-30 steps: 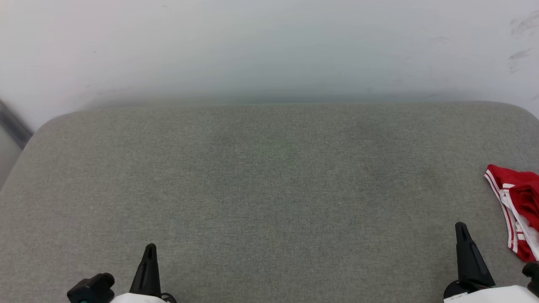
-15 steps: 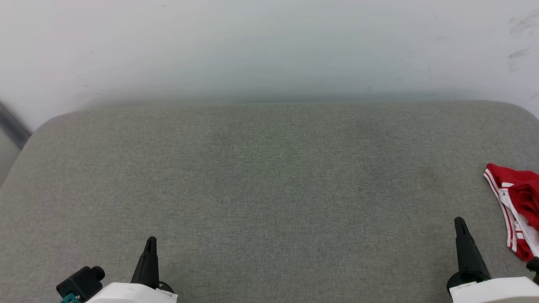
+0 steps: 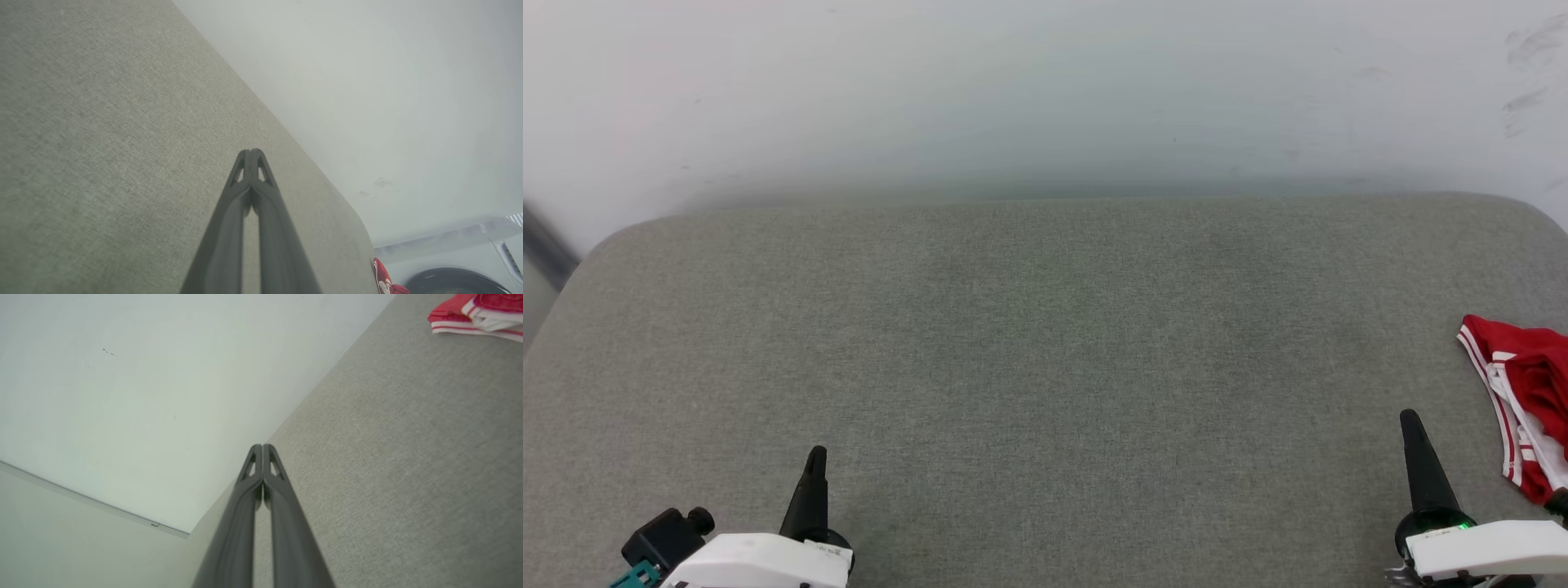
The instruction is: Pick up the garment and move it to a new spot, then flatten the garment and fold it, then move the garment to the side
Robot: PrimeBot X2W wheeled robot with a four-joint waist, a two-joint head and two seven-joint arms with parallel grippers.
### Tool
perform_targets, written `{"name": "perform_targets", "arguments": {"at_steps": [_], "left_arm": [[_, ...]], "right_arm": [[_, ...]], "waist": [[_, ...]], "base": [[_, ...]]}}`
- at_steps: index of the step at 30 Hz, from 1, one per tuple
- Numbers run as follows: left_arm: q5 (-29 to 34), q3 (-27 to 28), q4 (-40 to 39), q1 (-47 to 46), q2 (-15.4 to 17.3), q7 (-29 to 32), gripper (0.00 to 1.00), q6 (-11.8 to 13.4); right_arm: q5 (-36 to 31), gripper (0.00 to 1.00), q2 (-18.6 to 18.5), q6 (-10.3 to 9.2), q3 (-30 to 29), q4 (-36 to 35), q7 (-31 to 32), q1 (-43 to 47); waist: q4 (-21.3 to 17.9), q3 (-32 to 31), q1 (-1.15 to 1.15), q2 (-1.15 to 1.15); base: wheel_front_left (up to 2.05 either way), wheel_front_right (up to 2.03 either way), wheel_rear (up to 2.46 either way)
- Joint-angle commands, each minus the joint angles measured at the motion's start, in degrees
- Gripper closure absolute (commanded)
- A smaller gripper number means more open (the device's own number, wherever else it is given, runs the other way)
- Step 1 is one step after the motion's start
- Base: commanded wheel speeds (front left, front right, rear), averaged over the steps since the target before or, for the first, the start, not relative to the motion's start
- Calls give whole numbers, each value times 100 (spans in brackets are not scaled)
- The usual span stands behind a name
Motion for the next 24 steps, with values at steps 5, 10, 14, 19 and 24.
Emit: {"name": "perform_targets", "arguments": {"at_steps": [5, 10, 14, 19, 24], "left_arm": [[-418, 44, 10, -194, 40, 94, 100, -74], [-753, 76, 61, -255, 41, 174, 100, -117], [-1010, 103, 103, -315, 42, 234, 100, -154], [-1319, 136, 151, -369, 41, 311, 100, -193], [-1614, 167, 196, -439, 39, 386, 100, -232]], "right_arm": [[389, 100, -53, 0, -10, 26, 93, -196], [701, 100, -53, 0, -18, 82, 173, -271], [944, 100, -53, 0, -25, 127, 234, -311], [1230, 100, -52, -1, -36, 182, 314, -383], [1501, 100, -49, -1, -47, 237, 381, -426]], "waist": [[-7, 3, 0, 0], [-16, 6, 0, 0], [-22, 9, 0, 0], [-30, 12, 0, 0], [-38, 16, 0, 0]], "base": [[0, 0, 0], [0, 0, 0], [0, 0, 0], [0, 0, 0], [0, 0, 0]]}}
